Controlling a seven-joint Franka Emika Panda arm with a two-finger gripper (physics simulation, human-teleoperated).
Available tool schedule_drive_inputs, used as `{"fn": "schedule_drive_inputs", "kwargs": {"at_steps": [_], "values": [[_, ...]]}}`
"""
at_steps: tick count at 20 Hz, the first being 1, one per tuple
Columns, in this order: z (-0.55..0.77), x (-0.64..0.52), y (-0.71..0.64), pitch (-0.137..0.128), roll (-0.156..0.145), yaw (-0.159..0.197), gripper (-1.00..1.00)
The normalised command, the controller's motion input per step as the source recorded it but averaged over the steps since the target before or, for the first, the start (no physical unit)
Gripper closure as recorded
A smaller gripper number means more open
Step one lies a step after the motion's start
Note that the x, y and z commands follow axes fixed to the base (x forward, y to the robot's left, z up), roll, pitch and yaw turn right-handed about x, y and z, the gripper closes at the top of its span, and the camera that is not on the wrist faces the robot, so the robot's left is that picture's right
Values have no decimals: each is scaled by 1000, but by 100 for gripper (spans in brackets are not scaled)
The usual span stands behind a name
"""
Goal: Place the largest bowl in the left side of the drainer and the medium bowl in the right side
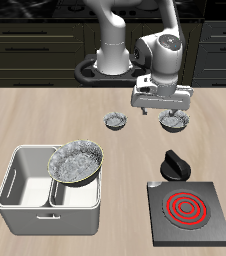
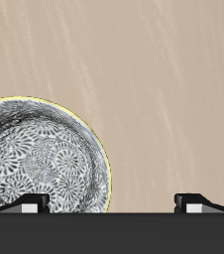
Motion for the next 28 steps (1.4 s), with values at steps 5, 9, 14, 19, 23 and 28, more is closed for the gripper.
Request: {"fn": "schedule_drive_inputs", "kwargs": {"at_steps": [5, 9, 14, 19, 23, 28], "values": [[-315, -36, -55, 45, 0, -5, -100], [-170, -54, -39, 20, 13, -23, -100], [-184, -93, 8, 8, 24, 1, 100], [67, 12, -98, -2, 7, -8, 100], [184, -17, -90, -22, 13, -24, 100], [167, 29, -152, -22, -29, -4, 100]]}}
